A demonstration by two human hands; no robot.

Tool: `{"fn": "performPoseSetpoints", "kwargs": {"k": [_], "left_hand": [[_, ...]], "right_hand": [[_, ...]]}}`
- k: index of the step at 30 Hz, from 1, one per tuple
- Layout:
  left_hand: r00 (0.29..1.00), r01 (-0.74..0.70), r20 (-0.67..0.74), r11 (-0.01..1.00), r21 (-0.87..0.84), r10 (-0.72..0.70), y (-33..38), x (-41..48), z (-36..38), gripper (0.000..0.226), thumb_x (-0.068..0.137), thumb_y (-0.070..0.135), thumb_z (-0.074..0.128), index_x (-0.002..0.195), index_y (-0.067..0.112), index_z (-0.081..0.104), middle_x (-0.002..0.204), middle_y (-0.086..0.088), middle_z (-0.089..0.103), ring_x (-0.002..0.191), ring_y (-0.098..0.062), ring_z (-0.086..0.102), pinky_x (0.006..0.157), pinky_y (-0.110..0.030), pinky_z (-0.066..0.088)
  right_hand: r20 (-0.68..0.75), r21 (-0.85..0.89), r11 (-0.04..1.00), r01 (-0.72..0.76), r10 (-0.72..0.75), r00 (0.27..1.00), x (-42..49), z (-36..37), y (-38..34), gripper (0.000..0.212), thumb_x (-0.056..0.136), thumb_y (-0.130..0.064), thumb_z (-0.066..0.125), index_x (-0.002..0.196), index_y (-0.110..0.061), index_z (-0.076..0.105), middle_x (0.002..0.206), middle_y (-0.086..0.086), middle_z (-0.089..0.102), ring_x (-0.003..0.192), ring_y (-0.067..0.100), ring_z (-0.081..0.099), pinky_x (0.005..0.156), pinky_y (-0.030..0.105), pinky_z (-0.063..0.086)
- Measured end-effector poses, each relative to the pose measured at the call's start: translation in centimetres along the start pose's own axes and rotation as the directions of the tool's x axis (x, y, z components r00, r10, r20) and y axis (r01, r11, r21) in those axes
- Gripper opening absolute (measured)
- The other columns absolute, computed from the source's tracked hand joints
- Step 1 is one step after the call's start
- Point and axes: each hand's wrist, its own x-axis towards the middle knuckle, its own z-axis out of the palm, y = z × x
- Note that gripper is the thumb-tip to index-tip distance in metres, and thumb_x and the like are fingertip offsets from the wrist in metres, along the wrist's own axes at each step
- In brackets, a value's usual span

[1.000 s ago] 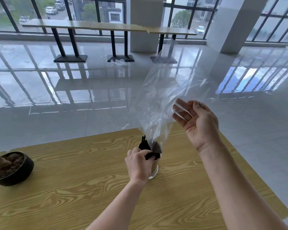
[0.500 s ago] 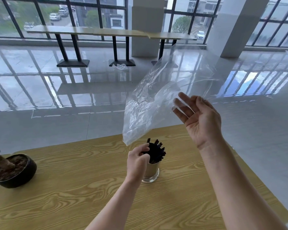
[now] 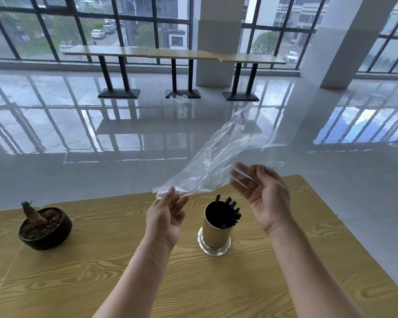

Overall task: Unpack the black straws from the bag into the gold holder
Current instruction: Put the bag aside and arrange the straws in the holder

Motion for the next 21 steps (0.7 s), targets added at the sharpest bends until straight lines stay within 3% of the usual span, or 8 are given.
{"fn": "performPoseSetpoints", "kwargs": {"k": [3, 5, 9, 14, 21], "left_hand": [[0.995, -0.06, -0.08, 0.998, 0.016, 0.061, 1.5, -0.2, -2.1, 0.021, 0.087, 0.008, 0.07, 0.107, 0.015, 0.072, 0.089, -0.003, 0.079, 0.07, -0.013, 0.074, 0.058, -0.025, 0.043], [0.99, -0.102, -0.102, 0.995, 0.006, 0.102, 2.4, -0.5, -3.8, 0.025, 0.089, 0.006, 0.068, 0.11, 0.018, 0.071, 0.096, -0.004, 0.08, 0.071, -0.012, 0.074, 0.06, -0.027, 0.043], [0.972, -0.183, -0.146, 0.983, 0.016, 0.184, 4.0, -1.4, -7.1, 0.023, 0.085, 0.008, 0.071, 0.104, 0.021, 0.074, 0.096, -0.005, 0.08, 0.073, -0.013, 0.072, 0.065, -0.029, 0.043], [0.932, -0.268, -0.231, 0.96, 0.075, 0.278, 5.9, -2.9, -11.1, 0.02, 0.089, 0.006, 0.068, 0.098, 0.022, 0.075, 0.087, -0.003, 0.08, 0.076, -0.015, 0.067, 0.069, -0.032, 0.041], [0.849, -0.301, -0.4, 0.938, 0.172, 0.345, 6.8, -5.6, -17.6, 0.009, 0.086, 0.011, 0.075, 0.091, 0.019, 0.073, 0.083, -0.004, 0.077, 0.07, -0.013, 0.069, 0.068, -0.031, 0.048]], "right_hand": [[-0.026, -0.069, 0.997, -0.028, 0.026, 0.999, -0.5, 0.7, 1.6, 0.025, 0.105, -0.012, 0.044, 0.095, -0.002, 0.064, 0.114, 0.031, 0.07, 0.102, 0.045, 0.071, 0.086, 0.054, 0.06], [-0.041, -0.096, 0.994, -0.048, 0.045, 0.998, -0.9, 1.0, 2.7, 0.023, 0.104, -0.01, 0.048, 0.095, 0.0, 0.066, 0.109, 0.03, 0.072, 0.095, 0.042, 0.073, 0.083, 0.051, 0.062], [-0.032, -0.124, 0.984, -0.127, 0.124, 0.992, -1.5, 1.8, 5.1, 0.019, 0.1, -0.005, 0.053, 0.104, 0.01, 0.065, 0.106, 0.033, 0.071, 0.085, 0.038, 0.073, 0.078, 0.046, 0.064], [-0.043, -0.169, 0.972, -0.164, 0.159, 0.986, -1.8, 3.6, 8.5, 0.009, 0.093, 0.002, 0.063, 0.099, 0.0, 0.069, 0.102, 0.029, 0.073, 0.081, 0.036, 0.073, 0.067, 0.037, 0.062], [-0.097, -0.191, 0.931, -0.312, 0.299, 0.949, -4.7, 5.1, 14.8, 0.017, 0.088, 0.001, 0.071, 0.104, 0.003, 0.066, 0.098, 0.028, 0.075, 0.084, 0.038, 0.075, 0.069, 0.038, 0.061]]}}
